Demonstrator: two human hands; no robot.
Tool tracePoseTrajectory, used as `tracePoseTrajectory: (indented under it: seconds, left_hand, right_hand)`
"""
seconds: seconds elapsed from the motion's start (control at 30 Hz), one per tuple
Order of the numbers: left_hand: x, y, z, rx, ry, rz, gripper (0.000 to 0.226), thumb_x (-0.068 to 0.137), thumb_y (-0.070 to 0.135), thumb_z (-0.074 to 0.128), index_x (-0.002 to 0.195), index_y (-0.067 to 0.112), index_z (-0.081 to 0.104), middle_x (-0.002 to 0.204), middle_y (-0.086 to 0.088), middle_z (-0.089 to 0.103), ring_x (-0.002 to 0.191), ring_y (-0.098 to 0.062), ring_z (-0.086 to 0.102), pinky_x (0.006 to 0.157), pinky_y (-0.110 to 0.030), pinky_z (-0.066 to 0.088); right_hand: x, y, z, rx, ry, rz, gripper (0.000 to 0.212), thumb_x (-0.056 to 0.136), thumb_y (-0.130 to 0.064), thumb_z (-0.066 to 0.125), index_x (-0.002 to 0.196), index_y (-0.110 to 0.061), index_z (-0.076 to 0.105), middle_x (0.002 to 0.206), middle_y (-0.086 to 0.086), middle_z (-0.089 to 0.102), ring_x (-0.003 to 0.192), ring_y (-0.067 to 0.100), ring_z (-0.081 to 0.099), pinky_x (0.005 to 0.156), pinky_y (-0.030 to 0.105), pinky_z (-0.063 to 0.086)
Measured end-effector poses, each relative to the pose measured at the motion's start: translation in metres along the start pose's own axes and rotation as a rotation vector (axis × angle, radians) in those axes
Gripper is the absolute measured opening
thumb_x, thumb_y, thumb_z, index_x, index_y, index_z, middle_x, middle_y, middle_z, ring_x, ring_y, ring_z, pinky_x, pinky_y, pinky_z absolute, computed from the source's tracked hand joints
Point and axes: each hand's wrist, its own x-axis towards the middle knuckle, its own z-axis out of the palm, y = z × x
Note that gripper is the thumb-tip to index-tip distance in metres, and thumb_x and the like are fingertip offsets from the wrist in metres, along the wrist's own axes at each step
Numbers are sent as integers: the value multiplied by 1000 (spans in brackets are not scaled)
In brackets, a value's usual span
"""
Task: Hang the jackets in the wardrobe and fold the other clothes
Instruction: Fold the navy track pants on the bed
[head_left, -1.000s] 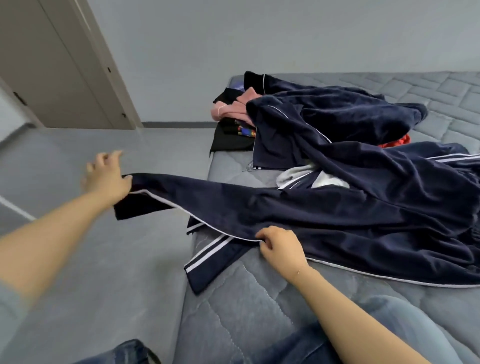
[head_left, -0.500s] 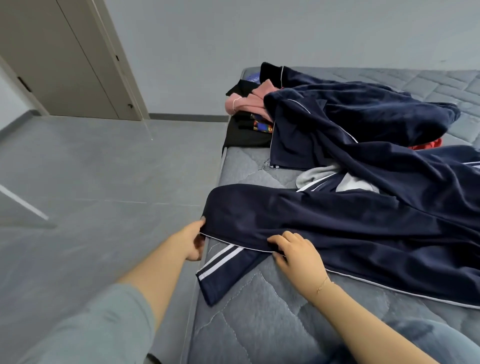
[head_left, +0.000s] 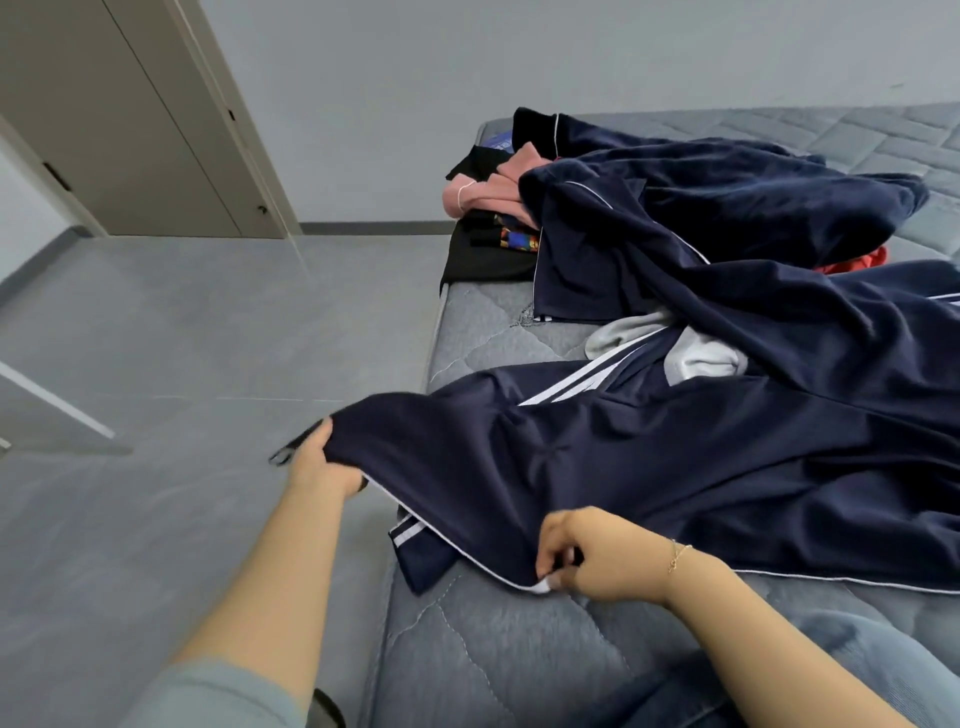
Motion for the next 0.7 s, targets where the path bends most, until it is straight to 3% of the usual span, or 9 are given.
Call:
tracePoseTrajectory:
  seconds: [0.1, 0.2, 0.23, 0.3, 0.37, 0.43, 0.5, 0.6, 0.7]
  left_hand:
    - [5, -9, -35, 41, 228, -163, 26, 97, 18, 44, 117, 17, 61, 120, 1, 62, 106, -22, 58, 81, -38, 48]
    - [-5, -20, -47, 95, 112, -311, 32, 96, 11, 51, 128, 10, 55, 126, -3, 60, 112, -22, 60, 91, -35, 50]
    - [-15, -26, -46, 161, 92, -291, 31, 94, 11, 57, 125, 7, 55, 124, -6, 61, 107, -24, 63, 89, -34, 51]
    - [-38, -40, -38, 304, 73, -155, 16, 93, 4, 60, 109, 5, 60, 97, -6, 69, 77, -21, 66, 75, -30, 52]
    - [-62, -44, -23, 253, 6, -158, 27, 94, -13, 47, 97, 12, 58, 68, 4, 62, 61, -10, 61, 65, -12, 49]
    - [-68, -37, -13, 282, 9, -79, 39, 96, -13, 41, 92, 25, 51, 92, 1, 61, 97, -17, 63, 89, 0, 35]
    - [-57, -25, -10, 62, -55, -19, 21, 100, 6, 47, 91, 23, 55, 128, 1, 56, 125, -18, 51, 101, -17, 38]
    - [-65, 8, 10, -55, -213, 138, 28, 99, 30, 52, 76, 14, 51, 113, 3, 59, 108, -18, 60, 67, -35, 48]
    - [-89, 47, 37, -89, -464, 331, 21, 96, 31, 57, 98, 11, 62, 110, -5, 71, 101, -25, 67, 62, -35, 54]
  right_hand:
    - [-4, -4, 1, -81, -93, 79, 10, 84, -13, 66, 92, -14, 73, 85, -15, 56, 73, 1, 52, 67, 8, 39]
    - [-6, -6, 1, -107, -103, 94, 12, 84, -11, 64, 92, -13, 73, 90, -10, 58, 78, 7, 52, 70, 12, 40]
    - [-6, -6, 1, -103, -97, 92, 11, 84, -11, 64, 91, -14, 72, 91, -10, 58, 78, 7, 53, 70, 12, 41]
    - [-7, -6, 2, -77, -72, 88, 6, 84, -16, 65, 89, -18, 68, 92, -10, 58, 83, 10, 56, 73, 16, 44]
    - [-7, -6, 8, -110, -45, 79, 16, 82, -31, 71, 91, -22, 61, 97, -8, 57, 91, 14, 57, 80, 24, 46]
    - [-3, -7, 16, -258, -11, 71, 31, 79, -39, 71, 101, -24, 56, 104, -6, 55, 98, 15, 53, 82, 27, 43]
    - [1, -13, 19, -368, 117, 28, 27, 81, -27, 63, 106, -22, 53, 108, -4, 54, 104, 18, 51, 80, 28, 39]
    - [1, -22, 10, -330, 516, -46, 25, 79, -9, 57, 102, -17, 58, 102, 0, 54, 100, 24, 51, 79, 32, 43]
    - [-7, -23, -1, -285, 864, -121, 39, 69, 4, 63, 104, -13, 67, 91, 3, 53, 86, 24, 51, 70, 31, 45]
